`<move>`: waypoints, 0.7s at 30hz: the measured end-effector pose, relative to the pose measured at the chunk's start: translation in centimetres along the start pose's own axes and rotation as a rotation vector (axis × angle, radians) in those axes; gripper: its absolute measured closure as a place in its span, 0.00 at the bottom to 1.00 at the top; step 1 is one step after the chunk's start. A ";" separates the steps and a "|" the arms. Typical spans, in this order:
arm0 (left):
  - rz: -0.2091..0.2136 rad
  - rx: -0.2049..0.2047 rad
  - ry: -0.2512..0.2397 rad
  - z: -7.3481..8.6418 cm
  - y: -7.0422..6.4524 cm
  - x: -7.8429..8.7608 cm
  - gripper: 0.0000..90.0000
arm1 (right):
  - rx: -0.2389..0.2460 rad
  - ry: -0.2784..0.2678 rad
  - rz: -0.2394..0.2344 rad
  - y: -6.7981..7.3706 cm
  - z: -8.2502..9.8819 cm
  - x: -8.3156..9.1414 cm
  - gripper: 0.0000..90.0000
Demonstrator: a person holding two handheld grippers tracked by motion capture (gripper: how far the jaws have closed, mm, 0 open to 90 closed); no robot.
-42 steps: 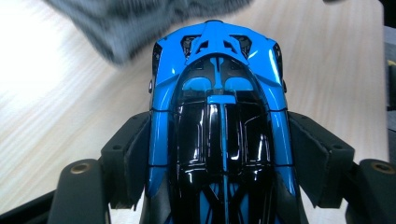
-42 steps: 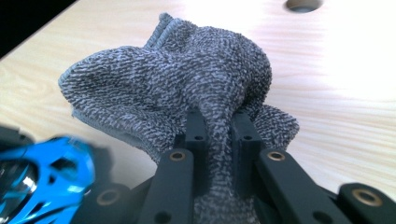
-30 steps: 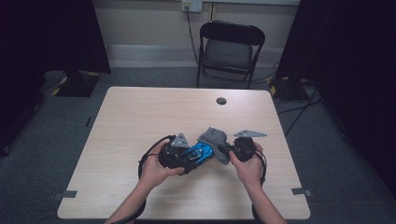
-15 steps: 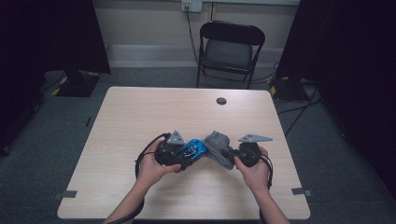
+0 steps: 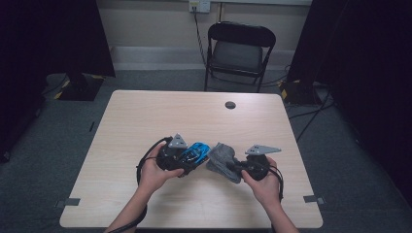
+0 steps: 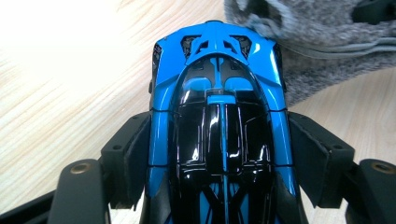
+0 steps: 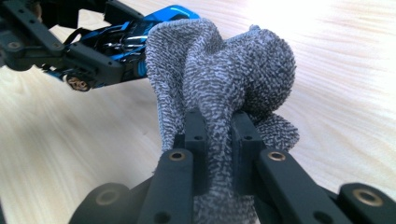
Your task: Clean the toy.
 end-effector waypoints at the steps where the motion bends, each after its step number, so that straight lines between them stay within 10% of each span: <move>1: 0.001 0.004 0.002 0.0 0.1 0.1 0.31 | 0.000 0.000 -0.001 0.0 0.1 0.0 0.89; 21: 0.004 0.012 -0.012 -0.1 0.2 0.4 0.32 | -0.049 -0.014 0.026 -2.7 1.2 2.7 0.89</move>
Point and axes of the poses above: each handheld gripper's, and its own axes: x roughly backward along the jaws, z roughly out of its underside, y roughly to its left, the point moved 7 cm from there along -x, roughly forward along the jaws, and after that the axes turned 11 degrees about y, right-handed, at the moved point
